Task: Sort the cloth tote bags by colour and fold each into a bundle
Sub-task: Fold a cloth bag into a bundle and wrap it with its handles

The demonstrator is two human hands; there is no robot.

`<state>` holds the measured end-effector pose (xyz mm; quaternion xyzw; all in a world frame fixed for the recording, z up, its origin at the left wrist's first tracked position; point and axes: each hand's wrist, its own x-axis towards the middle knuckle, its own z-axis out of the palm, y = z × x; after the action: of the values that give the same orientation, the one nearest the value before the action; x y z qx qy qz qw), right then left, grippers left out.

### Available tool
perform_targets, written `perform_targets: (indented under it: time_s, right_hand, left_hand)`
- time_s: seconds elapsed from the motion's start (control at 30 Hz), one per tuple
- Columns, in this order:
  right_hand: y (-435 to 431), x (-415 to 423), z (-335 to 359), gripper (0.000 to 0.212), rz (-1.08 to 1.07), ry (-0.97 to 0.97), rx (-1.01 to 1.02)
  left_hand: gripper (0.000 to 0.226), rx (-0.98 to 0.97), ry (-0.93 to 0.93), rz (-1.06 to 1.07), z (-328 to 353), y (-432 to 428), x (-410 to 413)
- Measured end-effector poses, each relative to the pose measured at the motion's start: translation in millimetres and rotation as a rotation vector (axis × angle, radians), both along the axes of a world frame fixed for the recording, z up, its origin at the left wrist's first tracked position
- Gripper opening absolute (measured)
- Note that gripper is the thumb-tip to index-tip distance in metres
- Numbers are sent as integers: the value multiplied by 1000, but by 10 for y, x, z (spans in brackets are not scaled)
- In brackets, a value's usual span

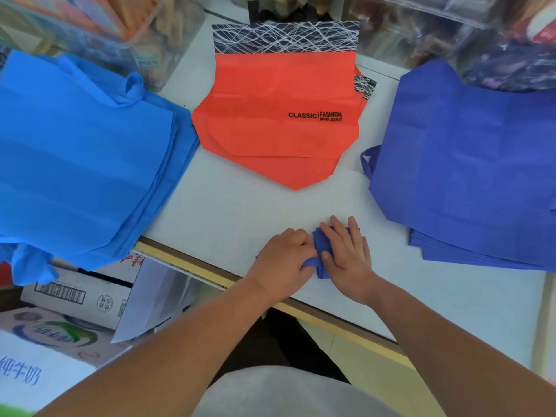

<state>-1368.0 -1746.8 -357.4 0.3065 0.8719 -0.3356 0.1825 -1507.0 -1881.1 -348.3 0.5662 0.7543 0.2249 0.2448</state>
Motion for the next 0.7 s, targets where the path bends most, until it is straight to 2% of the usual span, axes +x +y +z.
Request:
perform_targets:
  time_s: [0.07, 0.13, 0.23, 0.3, 0.37, 0.47, 0.53, 0.63, 0.7]
  right_hand:
    - [-3, -6, -3, 56, -13, -13, 6]
    - [-9, -24, 12, 56, -31, -26, -3]
    - [-24, -56, 61, 57, -45, -60, -15]
    - [-44, -65, 83, 58, -50, -80, -15]
    - [-60, -76, 96, 66, -61, -80, -9]
    - [-98, -106, 105, 85, -103, -62, 1]
    - [-143, -131, 96, 85, -116, -56, 40]
    - [-233, -164, 75, 78, -166, -45, 149]
    - [-294, -204, 54, 70, -204, -67, 211]
  left_hand:
    - [19, -115, 75, -53, 20, -6, -59]
    - [25, -204, 49, -66, 49, -59, -133]
    - [25, -184, -202, 50, 210, -160, -249]
    - [17, -162, -417, 227, 425, -206, -370]
    - [14, -146, -607, 414, 634, -224, -506]
    - [19, -134, -832, 570, 752, -243, -620]
    - [23, -130, -961, 711, 702, -237, -594]
    - [27, -208, -937, 927, 561, -196, -515]
    - [30, -257, -876, 996, 456, -155, -478]
